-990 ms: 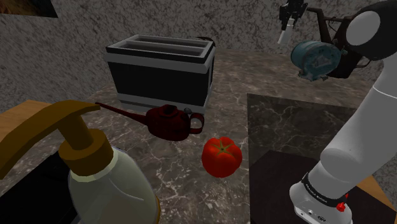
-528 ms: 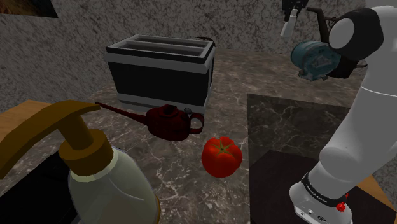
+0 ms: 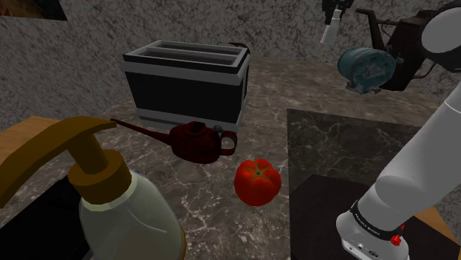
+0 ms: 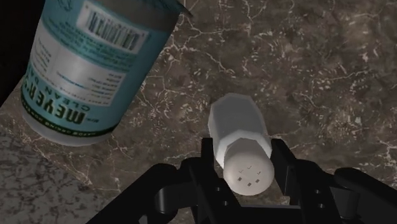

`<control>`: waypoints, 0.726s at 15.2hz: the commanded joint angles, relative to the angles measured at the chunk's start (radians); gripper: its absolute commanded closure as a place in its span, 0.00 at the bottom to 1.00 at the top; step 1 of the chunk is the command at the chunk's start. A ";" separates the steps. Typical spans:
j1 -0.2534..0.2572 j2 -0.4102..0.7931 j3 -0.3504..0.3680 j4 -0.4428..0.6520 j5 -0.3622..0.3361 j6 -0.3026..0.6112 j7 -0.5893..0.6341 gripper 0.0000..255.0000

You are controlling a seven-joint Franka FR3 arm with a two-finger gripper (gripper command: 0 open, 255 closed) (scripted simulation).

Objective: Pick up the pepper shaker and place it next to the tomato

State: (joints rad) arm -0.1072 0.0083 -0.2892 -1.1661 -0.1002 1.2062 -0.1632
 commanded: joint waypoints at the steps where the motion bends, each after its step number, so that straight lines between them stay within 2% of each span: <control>1: 0.033 -0.077 0.031 -0.097 -0.024 0.017 0.059 1.00; 6: 0.090 -0.195 0.115 -0.225 -0.043 0.013 0.196 1.00; 11: 0.134 -0.277 0.203 -0.307 -0.034 -0.002 0.330 1.00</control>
State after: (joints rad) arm 0.0191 -0.2587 -0.1017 -1.4697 -0.1362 1.2143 0.1421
